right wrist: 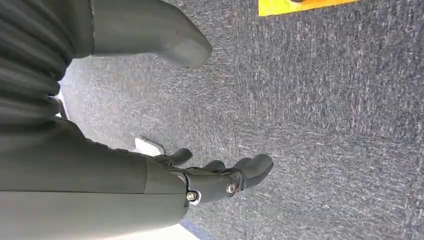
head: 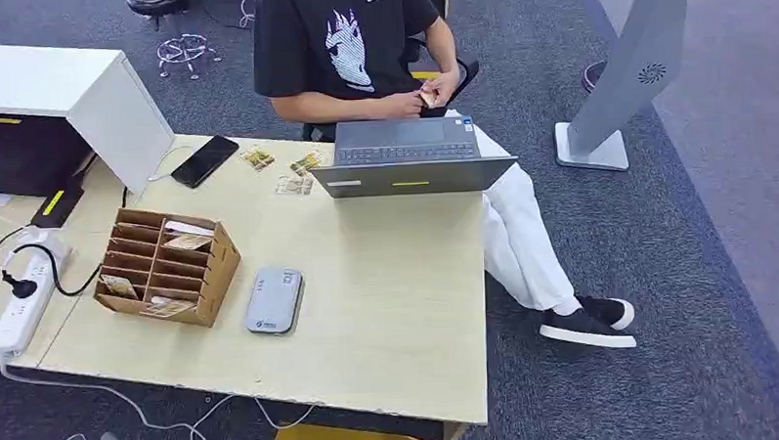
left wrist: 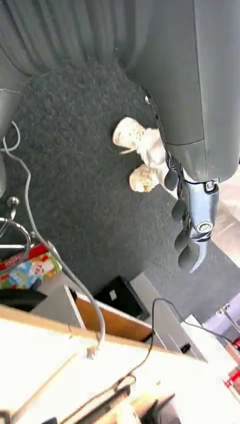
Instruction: Pass the card to the sensor for recognition and then transmit it.
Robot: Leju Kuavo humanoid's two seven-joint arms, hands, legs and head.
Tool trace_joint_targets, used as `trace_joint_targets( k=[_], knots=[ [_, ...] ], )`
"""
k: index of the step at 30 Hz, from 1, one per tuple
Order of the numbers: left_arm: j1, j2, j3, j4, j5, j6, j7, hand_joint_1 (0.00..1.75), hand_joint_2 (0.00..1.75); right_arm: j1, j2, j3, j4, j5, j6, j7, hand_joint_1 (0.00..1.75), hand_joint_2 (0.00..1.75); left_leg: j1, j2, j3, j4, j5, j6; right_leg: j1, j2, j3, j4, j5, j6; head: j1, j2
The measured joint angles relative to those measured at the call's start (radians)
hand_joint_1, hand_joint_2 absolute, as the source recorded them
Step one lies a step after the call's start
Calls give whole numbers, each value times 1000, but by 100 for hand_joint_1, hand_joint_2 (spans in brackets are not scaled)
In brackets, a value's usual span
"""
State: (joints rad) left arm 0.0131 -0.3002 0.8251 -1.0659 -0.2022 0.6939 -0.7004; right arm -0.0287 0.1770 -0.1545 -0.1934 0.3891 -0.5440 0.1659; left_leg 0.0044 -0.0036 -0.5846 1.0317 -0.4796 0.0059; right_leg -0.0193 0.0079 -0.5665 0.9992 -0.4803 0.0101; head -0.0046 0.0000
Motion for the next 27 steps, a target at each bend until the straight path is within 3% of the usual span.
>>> trace_joint_targets(
  k=[10,17,23,27],
  knots=[
    [53,3,-77,-184,47,0,0,0,175,1,3,-7,0,12,1,4,0,175,0,0,0,0,0,0,0,0,0,0,0,0,0,0],
    [146,2,-195,-456,69,0,0,0,175,1,3,-8,0,26,3,2,0,175,0,0,0,0,0,0,0,0,0,0,0,0,0,0],
    [204,-5,-315,-721,19,2,-1,0,175,1,4,-10,0,53,19,7,0,175,0,0,0,0,0,0,0,0,0,0,0,0,0,0],
    [212,-6,-401,-844,-28,3,-2,0,175,0,4,-12,0,57,39,6,0,175,0,0,0,0,0,0,0,0,0,0,0,0,0,0]
  ],
)
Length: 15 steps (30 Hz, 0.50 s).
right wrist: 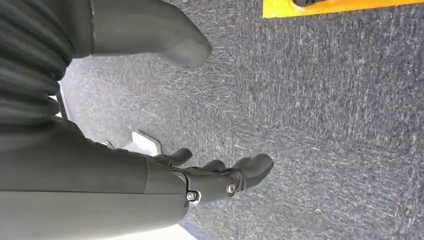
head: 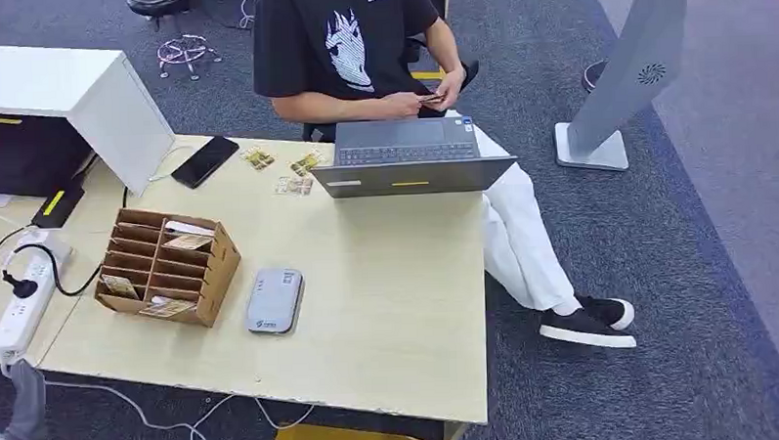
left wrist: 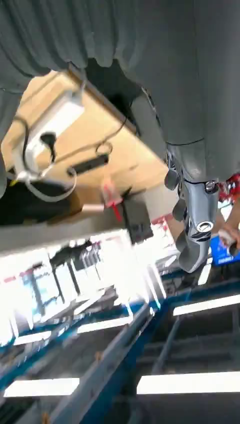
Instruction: Pass the card to the sensor for recognition and then transmit it.
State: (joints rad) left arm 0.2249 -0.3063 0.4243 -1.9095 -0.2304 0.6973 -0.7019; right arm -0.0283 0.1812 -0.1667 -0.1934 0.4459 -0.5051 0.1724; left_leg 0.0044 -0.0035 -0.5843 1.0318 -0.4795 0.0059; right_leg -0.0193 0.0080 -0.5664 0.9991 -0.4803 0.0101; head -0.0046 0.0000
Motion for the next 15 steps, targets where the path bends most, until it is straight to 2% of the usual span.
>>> trace_joint_targets(
  k=[8,15],
  knots=[
    [4,1,-85,-103,-47,2,0,0,175,-1,0,-3,0,12,15,6,0,175,0,0,0,0,0,0,0,0,0,0,0,0,0,0],
    [-27,27,-155,-128,-111,2,0,0,175,-3,-6,-8,0,43,52,23,0,175,0,0,0,0,0,0,0,0,0,0,0,0,0,0]
  ],
)
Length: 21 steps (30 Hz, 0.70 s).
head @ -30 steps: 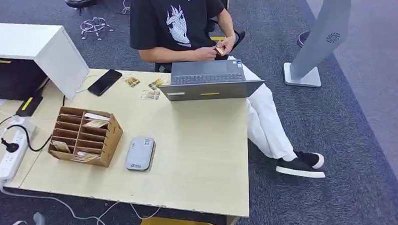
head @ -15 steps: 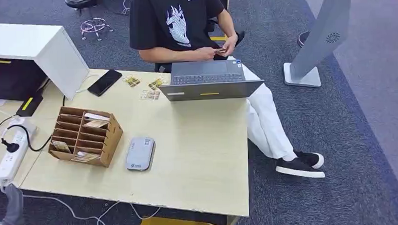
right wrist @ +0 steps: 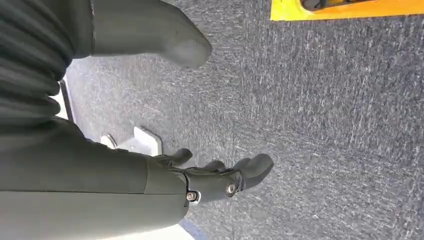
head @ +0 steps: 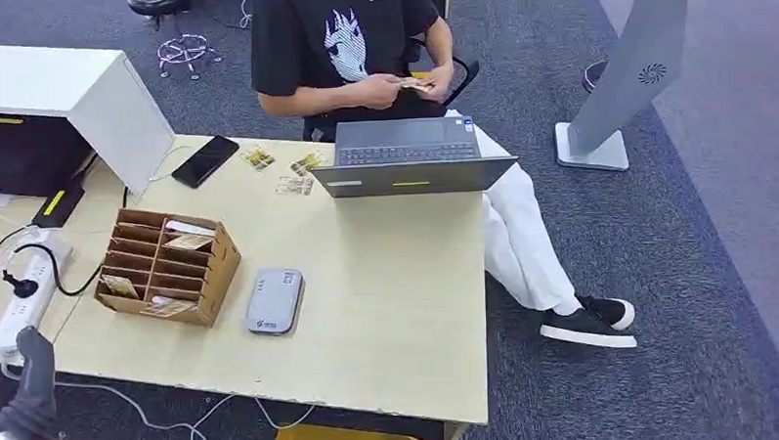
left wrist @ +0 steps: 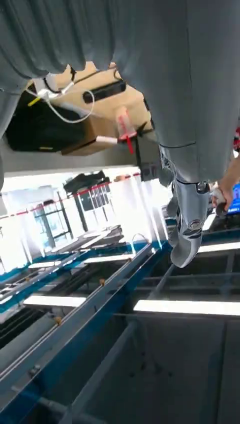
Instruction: Pass the card to the sensor for recognition and then transmit it.
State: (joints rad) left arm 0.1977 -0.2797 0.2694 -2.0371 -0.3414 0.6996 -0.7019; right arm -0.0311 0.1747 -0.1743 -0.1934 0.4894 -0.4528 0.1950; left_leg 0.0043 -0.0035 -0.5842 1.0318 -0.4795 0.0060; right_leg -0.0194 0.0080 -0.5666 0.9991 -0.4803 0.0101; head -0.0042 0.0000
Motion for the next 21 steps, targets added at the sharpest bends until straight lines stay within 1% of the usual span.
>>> trace_joint_targets(
  k=[13,17,19,21],
  knots=[
    [-24,26,-27,2,-18,0,0,0,175,-2,-7,-2,0,8,3,3,0,175,0,0,0,0,0,0,0,0,0,0,0,0,0,0],
    [-57,49,-27,39,-111,0,0,0,175,-4,-7,-2,0,20,24,4,0,175,0,0,0,0,0,0,0,0,0,0,0,0,0,0],
    [-92,66,-26,86,-168,0,0,0,175,-4,-7,-2,0,33,37,8,0,175,0,0,0,0,0,0,0,0,0,0,0,0,0,0],
    [-144,90,-26,157,-233,0,0,0,175,-6,-7,-3,0,44,49,11,0,175,0,0,0,0,1,0,0,-1,0,0,1,0,-1,0]
  ],
)
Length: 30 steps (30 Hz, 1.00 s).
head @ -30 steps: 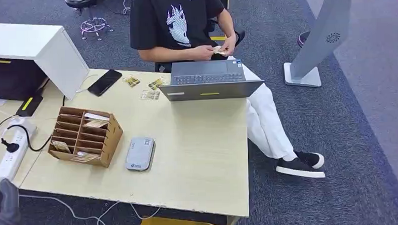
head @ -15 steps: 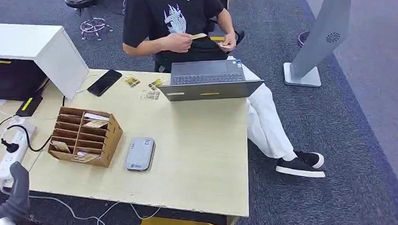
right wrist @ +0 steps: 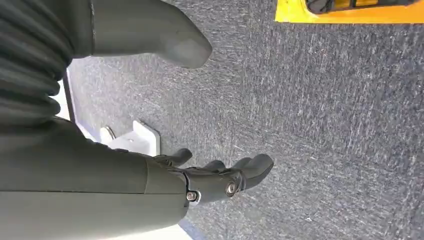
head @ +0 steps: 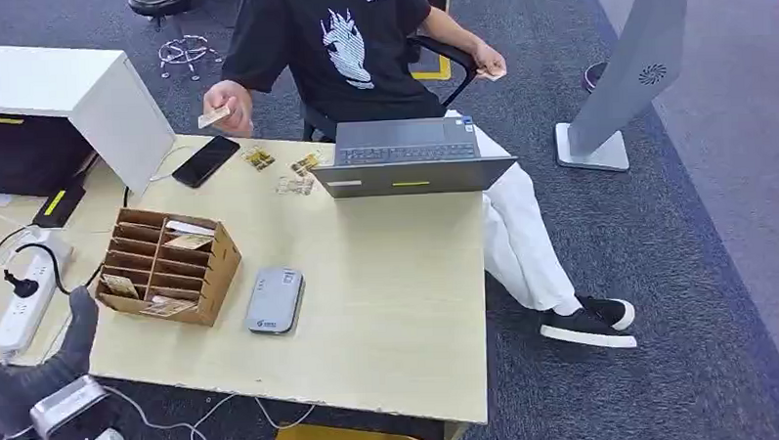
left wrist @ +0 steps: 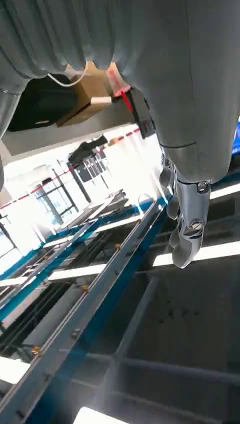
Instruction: Pass the card to the sensor for recognition and then transmit it.
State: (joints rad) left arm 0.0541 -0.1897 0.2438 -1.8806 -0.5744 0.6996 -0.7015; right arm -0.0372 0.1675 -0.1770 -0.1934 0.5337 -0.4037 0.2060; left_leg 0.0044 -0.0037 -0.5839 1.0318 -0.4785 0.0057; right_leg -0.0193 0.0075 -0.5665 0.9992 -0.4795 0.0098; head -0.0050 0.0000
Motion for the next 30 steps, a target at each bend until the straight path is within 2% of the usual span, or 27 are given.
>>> trace_joint_targets(
  k=[2,8,13,17,22,30],
  knots=[
    [-66,23,2,86,-26,0,5,0,175,-2,-2,0,0,1,10,3,0,175,0,-1,0,0,2,0,0,-1,0,0,1,0,0,0],
    [-218,94,10,329,-76,0,74,0,175,-7,-6,-2,0,17,28,20,0,175,0,0,0,0,3,0,0,-1,0,1,1,0,0,0],
    [-315,126,37,486,-229,0,118,0,175,-9,-9,-2,0,26,44,29,0,175,0,0,-1,0,3,0,0,-1,0,1,1,0,0,0],
    [-400,142,98,606,-332,0,104,0,175,-11,-11,-2,0,38,45,26,0,175,0,0,-1,0,3,0,0,-1,0,1,1,0,1,0],
    [-457,148,164,706,-434,0,92,0,175,-11,-13,-3,0,42,56,30,0,175,0,0,-1,0,3,0,0,-1,-1,1,1,0,0,0],
    [-497,148,206,765,-477,1,91,0,175,-11,-13,-12,0,52,62,34,0,175,0,0,-1,0,3,0,0,0,-1,1,1,0,1,0]
  ],
)
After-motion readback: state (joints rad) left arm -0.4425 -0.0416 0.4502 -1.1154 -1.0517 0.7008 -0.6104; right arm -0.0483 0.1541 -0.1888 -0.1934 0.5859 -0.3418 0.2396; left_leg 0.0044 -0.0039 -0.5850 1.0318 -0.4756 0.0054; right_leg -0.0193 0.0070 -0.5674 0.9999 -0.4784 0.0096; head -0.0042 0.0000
